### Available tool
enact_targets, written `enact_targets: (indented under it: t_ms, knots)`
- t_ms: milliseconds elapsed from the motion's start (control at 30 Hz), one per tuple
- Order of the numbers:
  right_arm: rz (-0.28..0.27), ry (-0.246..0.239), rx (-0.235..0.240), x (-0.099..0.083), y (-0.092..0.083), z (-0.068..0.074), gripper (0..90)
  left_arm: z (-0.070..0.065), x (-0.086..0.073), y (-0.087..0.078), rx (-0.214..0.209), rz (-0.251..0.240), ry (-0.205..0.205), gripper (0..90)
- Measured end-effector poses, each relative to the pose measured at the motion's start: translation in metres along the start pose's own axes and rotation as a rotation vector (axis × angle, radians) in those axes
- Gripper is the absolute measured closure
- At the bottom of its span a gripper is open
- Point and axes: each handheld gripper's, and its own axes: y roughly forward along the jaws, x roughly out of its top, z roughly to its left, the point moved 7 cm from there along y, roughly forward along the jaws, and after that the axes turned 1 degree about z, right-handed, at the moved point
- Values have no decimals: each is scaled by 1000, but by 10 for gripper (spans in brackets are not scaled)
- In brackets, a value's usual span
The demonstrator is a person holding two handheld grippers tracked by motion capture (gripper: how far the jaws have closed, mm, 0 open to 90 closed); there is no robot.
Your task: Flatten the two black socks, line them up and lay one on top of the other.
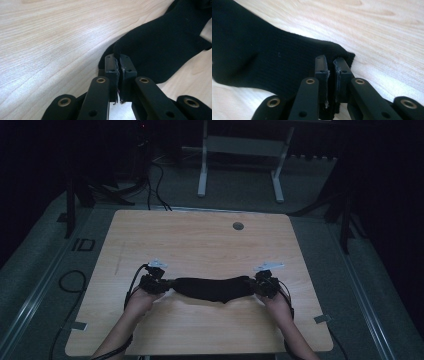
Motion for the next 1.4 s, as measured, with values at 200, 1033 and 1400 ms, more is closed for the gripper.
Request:
enact_targets:
  t_ms: [200,1033,1400]
  knots:
    - [13,-3,-20,-7,8,-4,818,1,-4,10,-4,9,5,861]
    - [-28,32,9,8,7,-21,540,1,15,14,16,-54,28,519]
    - [-107,32,50,30,-16,-14,185,-6,24,-19,98,-148,72,110]
